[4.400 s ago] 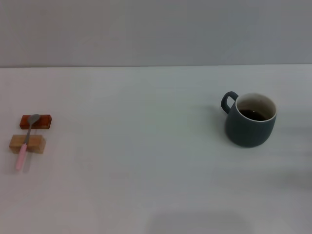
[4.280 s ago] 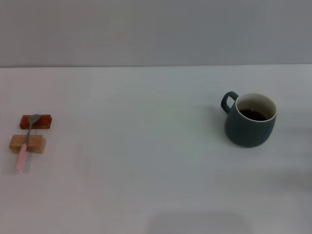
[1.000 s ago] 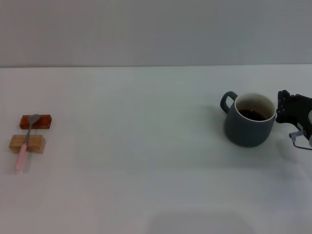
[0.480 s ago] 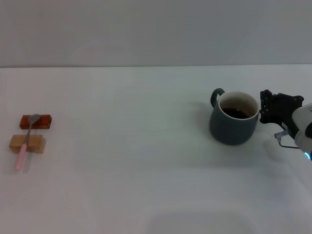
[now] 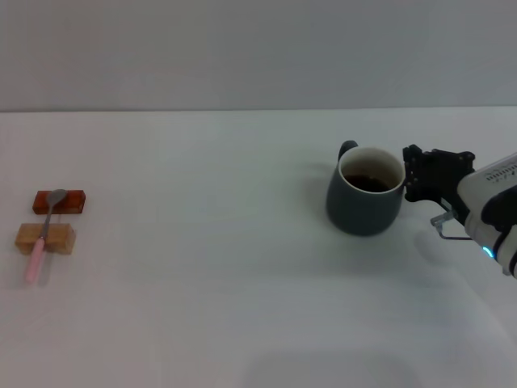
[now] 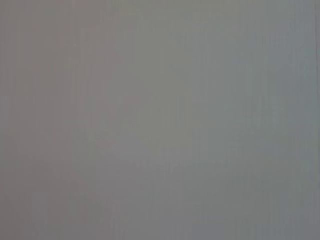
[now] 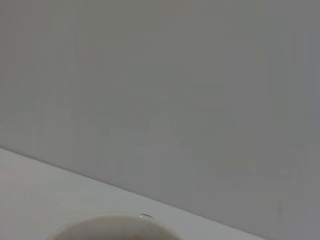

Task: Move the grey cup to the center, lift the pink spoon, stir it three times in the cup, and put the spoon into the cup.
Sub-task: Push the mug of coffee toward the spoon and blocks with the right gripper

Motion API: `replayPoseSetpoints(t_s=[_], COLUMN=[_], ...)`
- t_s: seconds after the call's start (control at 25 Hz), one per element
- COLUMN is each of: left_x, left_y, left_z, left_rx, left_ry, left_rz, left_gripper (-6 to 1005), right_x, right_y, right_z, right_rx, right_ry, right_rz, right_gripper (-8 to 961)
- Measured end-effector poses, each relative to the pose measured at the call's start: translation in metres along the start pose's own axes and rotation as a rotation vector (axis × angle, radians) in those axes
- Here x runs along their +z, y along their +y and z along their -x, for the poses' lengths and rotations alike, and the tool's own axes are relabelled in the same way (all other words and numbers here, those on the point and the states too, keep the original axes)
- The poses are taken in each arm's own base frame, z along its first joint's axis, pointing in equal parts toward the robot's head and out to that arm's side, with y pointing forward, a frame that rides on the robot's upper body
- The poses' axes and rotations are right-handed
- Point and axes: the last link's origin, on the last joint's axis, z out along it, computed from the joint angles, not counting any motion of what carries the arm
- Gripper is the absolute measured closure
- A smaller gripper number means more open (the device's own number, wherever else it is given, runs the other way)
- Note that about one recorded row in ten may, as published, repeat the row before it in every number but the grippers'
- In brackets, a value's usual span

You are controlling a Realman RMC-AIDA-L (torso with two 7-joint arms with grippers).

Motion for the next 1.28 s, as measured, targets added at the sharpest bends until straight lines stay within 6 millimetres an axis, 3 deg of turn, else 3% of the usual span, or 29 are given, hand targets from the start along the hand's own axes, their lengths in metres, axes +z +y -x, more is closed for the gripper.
replayPoseSetpoints(t_s=[0.48, 1.28], left_x=[0.005, 0.006], left_y=[0.002, 0.003], left_z=[-0.003, -0.006], left_rx=[-0.004, -0.007], left_ry=[0.013, 0.028], left_rz=[0.000, 0.003], left_gripper=[162, 163], right_x=[0.007, 0.006], right_y=[0.011, 0.039], right_z=[0.011, 0.006], right_rx=[-0.025, -0.015], right_ry=[0.003, 0.023], right_rz=[0.044, 0.125], right_gripper=[919, 919])
